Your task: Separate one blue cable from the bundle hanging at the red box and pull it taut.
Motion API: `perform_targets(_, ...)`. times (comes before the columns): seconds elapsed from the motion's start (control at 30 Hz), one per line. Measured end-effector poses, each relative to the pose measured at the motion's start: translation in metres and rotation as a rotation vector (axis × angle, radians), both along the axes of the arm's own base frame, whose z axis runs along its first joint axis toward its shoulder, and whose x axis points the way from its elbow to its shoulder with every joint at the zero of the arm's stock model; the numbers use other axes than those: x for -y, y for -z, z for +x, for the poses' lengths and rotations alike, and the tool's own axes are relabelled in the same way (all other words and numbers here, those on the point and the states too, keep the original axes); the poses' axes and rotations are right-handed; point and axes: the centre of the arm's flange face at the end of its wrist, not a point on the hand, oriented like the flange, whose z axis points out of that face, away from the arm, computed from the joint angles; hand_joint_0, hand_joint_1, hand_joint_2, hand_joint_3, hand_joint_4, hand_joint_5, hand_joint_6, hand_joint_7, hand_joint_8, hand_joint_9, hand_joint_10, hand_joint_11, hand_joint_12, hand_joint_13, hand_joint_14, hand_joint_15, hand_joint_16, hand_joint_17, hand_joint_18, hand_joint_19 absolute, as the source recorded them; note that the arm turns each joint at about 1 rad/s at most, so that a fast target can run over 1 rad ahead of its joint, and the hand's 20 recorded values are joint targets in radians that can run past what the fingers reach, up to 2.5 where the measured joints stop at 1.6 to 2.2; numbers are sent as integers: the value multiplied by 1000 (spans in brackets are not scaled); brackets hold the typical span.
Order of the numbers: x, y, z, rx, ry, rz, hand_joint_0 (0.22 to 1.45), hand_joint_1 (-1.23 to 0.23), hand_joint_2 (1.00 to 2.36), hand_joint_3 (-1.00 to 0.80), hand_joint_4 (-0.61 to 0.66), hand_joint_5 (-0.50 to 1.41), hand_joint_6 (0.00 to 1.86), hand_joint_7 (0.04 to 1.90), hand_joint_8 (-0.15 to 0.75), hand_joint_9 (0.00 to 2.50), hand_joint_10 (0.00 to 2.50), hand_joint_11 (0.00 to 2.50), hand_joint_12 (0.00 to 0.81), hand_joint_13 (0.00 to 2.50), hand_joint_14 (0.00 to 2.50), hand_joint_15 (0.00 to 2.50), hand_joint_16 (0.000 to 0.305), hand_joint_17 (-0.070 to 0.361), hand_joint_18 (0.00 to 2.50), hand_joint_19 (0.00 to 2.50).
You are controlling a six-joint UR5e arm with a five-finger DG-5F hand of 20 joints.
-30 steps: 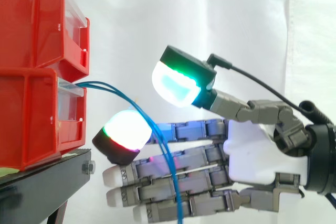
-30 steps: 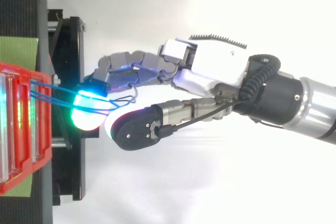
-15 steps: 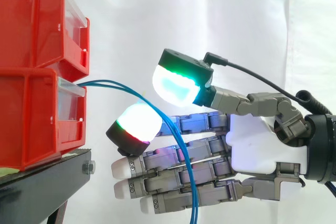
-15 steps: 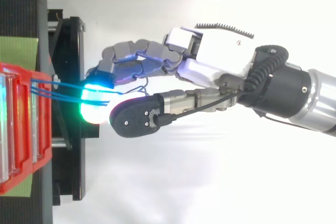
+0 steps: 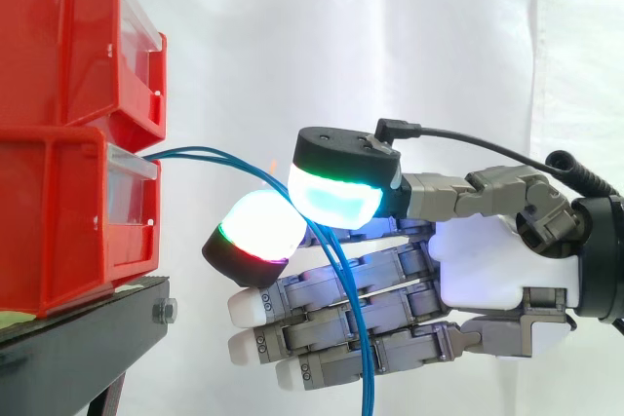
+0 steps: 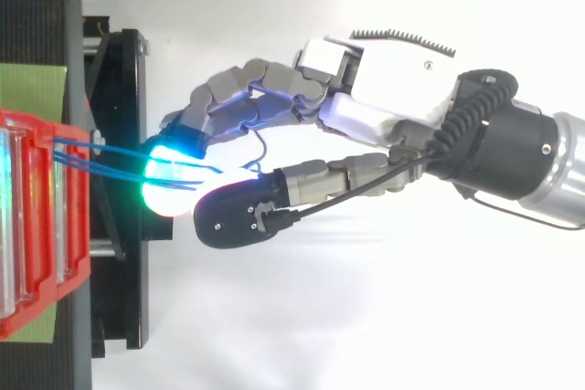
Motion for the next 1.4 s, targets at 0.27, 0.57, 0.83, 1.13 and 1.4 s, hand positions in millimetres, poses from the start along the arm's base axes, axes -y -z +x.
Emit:
perform_targets(0.27, 2, -15, -7, -35, 3, -27, 573, -795, 1000, -500, 158, -208, 922, 786, 266, 666, 13, 474, 245, 457, 3, 76, 24, 55, 330, 60)
perform_targets(0.57, 3, -21, -11, -54, 5, -45, 611, -587, 1009, -399, 142, -193, 926, 880, 280, 778, 19, 663, 248, 463, 5, 128, 24, 53, 301, 90)
perform_targets(0.83, 3, -23, -12, -57, 7, -46, 643, -738, 1027, -105, -14, -212, 972, 951, 276, 725, 18, 665, 267, 461, 5, 132, 27, 61, 316, 107)
perform_targets(1.13, 4, -28, -16, -79, 5, -51, 736, -849, 1000, -500, 68, -210, 961, 894, 255, 688, 16, 663, 267, 457, 6, 126, 28, 63, 342, 99)
perform_targets(1.4, 6, -30, -19, -102, 7, -56, 496, -736, 1000, -500, 117, -199, 960, 851, 272, 696, 16, 650, 282, 441, 5, 132, 31, 70, 329, 108)
